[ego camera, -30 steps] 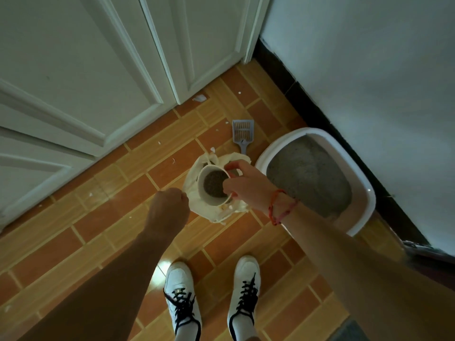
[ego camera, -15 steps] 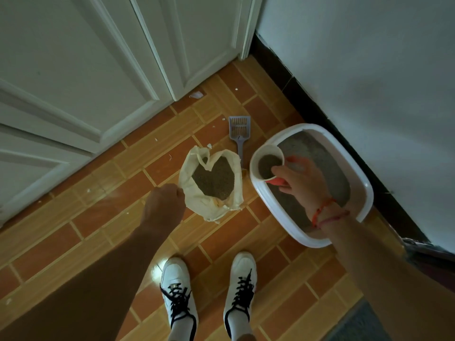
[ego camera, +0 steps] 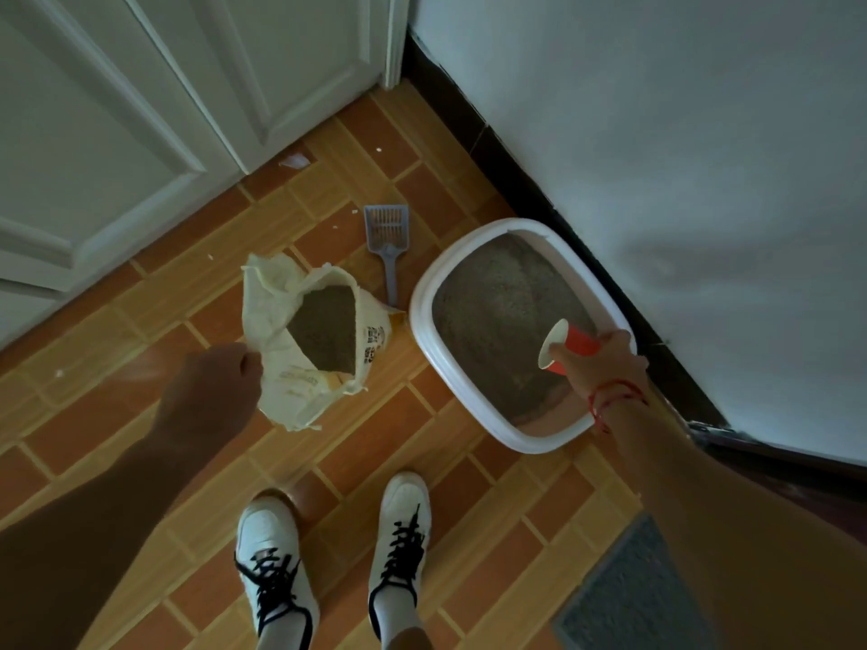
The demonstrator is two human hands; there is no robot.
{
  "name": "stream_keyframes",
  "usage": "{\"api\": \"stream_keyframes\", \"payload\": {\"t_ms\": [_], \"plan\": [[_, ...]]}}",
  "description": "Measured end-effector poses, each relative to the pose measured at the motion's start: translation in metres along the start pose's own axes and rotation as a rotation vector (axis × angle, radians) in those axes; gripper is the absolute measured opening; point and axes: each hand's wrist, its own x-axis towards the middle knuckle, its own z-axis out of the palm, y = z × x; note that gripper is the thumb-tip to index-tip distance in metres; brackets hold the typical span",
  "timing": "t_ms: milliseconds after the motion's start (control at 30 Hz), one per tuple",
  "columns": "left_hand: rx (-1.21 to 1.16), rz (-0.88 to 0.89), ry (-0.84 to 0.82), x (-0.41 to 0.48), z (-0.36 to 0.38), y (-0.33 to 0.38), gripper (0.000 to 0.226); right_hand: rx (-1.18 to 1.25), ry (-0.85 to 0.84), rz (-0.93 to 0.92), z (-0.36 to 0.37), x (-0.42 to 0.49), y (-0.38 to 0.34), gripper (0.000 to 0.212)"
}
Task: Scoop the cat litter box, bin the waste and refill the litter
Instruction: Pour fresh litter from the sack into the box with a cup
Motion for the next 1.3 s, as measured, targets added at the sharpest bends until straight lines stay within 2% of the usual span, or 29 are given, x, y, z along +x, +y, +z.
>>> {"api": "stream_keyframes", "payload": {"t_ms": [100,267,333,600,800,1000,1100,1300], "plan": [[-0.001,0.021,0.017,0.006,0.005,-0.004,0.039,-0.108,0.043,0.043,-0.007,0.012,0.011,0.081],[0.032,0.060,0.025,0.013,0.001,-0.002,0.044,-0.220,0.097,0.036,-0.011,0.018,0.026,0.080],[0.061,0.103,0.032,0.013,0.001,0.001,0.042,-0.257,0.127,0.019,-0.012,0.018,0.030,0.076],[-0.025,0.047,0.036,0.006,0.002,0.006,0.043,-0.435,0.256,-0.067,-0.019,0.023,0.045,0.080],[0.006,0.052,0.036,0.003,0.001,0.004,0.047,-0.563,0.305,-0.155,-0.026,0.031,0.055,0.080],[0.025,0.055,0.028,0.003,0.000,0.005,0.047,-0.551,0.289,-0.174,-0.019,0.027,0.052,0.085],[0.032,0.061,0.030,0.002,0.000,0.003,0.047,-0.507,0.280,-0.175,-0.015,0.025,0.045,0.081],[-0.025,-0.077,-0.041,0.005,-0.001,0.004,0.035,-0.194,0.123,-0.141,0.000,0.007,0.002,0.077]]}}
